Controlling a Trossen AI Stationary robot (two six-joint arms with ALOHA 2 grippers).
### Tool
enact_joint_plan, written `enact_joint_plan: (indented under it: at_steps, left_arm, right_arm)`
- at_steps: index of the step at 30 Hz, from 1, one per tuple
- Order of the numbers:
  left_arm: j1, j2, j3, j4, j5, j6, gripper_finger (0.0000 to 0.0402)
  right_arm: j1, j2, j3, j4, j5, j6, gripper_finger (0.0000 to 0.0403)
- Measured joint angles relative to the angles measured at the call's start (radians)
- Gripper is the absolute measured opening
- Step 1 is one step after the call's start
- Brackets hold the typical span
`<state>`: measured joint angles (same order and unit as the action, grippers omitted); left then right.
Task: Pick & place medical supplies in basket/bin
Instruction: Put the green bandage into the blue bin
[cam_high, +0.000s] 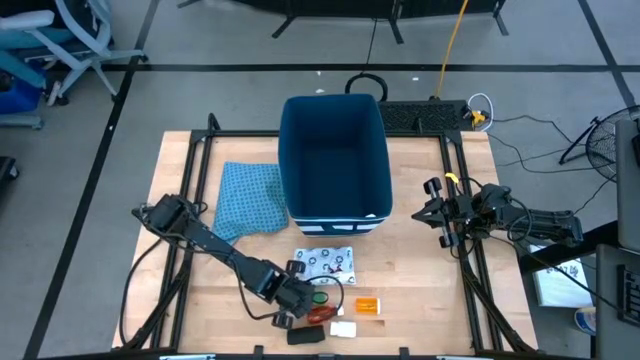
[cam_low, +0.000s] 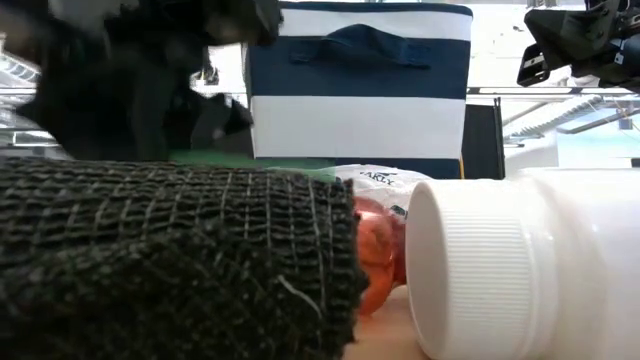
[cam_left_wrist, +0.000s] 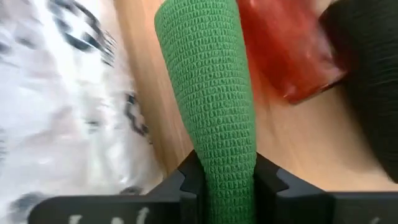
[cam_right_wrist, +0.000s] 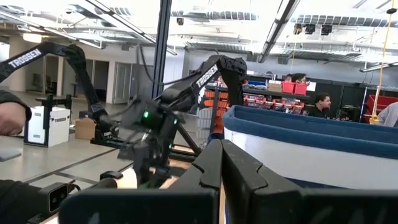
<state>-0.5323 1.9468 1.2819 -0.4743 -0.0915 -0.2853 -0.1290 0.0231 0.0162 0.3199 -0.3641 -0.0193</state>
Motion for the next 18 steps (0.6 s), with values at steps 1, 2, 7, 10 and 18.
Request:
enact_joint_plan:
  at_steps: [1, 2, 7, 10, 18]
  left_arm:
    - [0.000, -0.019, 0.000, -0.002, -0.003, 0.002, 0.0070]
    - [0.000, -0.043, 0.000, -0.003, -0.009, 0.003, 0.0075]
    - [-0.005, -0.187, 0.000, -0.073, -0.045, 0.049, 0.0089]
    - [-0.020, -0.296, 0.001, -0.121, -0.121, 0.107, 0.0090]
    - [-0.059, -0.592, 0.000, -0.167, -0.329, 0.295, 0.0092]
  right_arm:
    - [0.000, 0.000, 0.000, 0.000, 0.000, 0.000, 0.0000]
    - [0.000, 0.000, 0.000, -0.001, 0.000, 0.000, 0.0000]
    - [0.000, 0.000, 0.000, -0.002, 0.000, 0.000, 0.0000]
    - [0.000, 0.001, 0.000, 0.002, 0.000, 0.005, 0.0000]
    - [0.000, 0.005, 0.000, 0.004, 0.000, 0.008, 0.0000]
